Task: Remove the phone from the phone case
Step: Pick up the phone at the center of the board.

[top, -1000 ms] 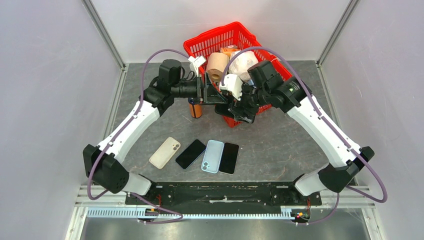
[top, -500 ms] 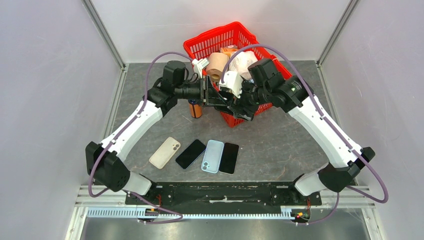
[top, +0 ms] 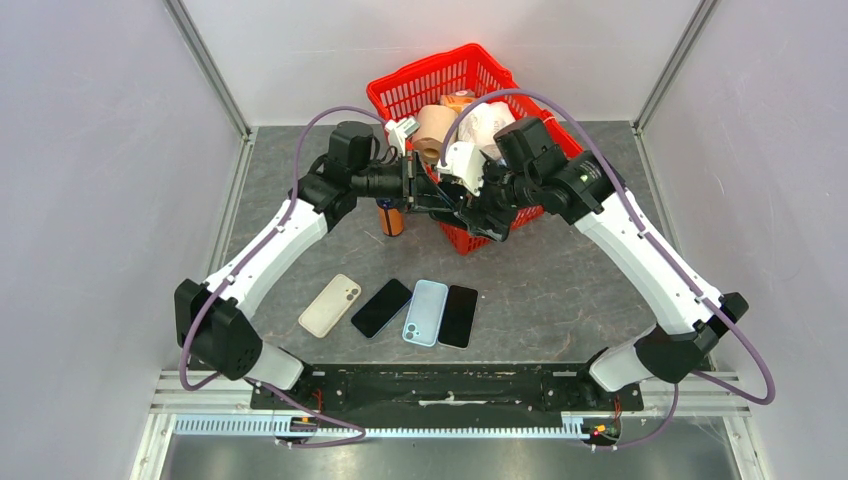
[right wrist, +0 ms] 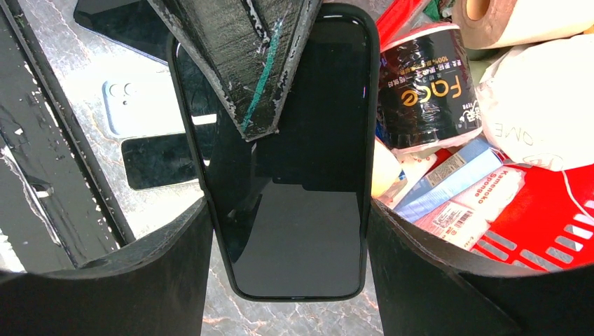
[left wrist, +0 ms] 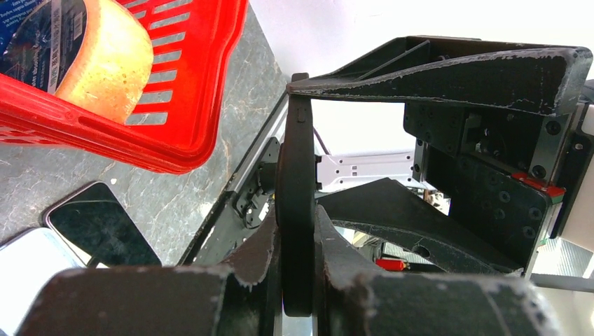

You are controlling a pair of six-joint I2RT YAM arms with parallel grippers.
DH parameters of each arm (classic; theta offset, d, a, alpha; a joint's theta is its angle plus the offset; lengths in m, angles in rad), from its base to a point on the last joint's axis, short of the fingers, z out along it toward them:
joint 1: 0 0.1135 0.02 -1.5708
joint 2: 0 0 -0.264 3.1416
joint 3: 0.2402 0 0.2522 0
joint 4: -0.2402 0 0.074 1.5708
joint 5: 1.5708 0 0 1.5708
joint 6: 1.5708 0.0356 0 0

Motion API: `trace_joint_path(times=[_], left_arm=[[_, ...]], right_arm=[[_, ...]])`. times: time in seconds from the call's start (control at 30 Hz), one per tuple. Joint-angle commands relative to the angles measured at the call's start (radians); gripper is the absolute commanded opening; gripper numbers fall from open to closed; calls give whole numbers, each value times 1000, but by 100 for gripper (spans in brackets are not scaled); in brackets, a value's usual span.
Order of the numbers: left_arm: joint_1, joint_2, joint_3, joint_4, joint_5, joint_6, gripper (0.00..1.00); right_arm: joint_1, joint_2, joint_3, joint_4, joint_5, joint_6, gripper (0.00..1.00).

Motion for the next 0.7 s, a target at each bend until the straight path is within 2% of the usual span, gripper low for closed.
trace_joint_path(times=[0.0,0.03,0.1,0.17,0.5,0.57,0.67], left_arm=[[-9,-22,65,7,81,162,2],[-9,-29,79,-12,85,202,2],[-9,-42,107,-73,93,299,2],[-6,-61,124,-130,88,394,2],[-3,-158,166,-372,122,790,2],[-3,-189,169,-424,111,893,2],[-2,-227,175,-490,68,973,2]], right_arm=[[6,-36,6,65,-53,48,51],[6,-44,-2,72,-52,52,63],[3,-60,-16,88,-48,58,77],[-6,-72,-16,98,-51,76,97],[-78,-91,27,82,-262,185,97],[-79,-92,27,61,-304,185,97],[-87,-90,35,39,-353,174,97]])
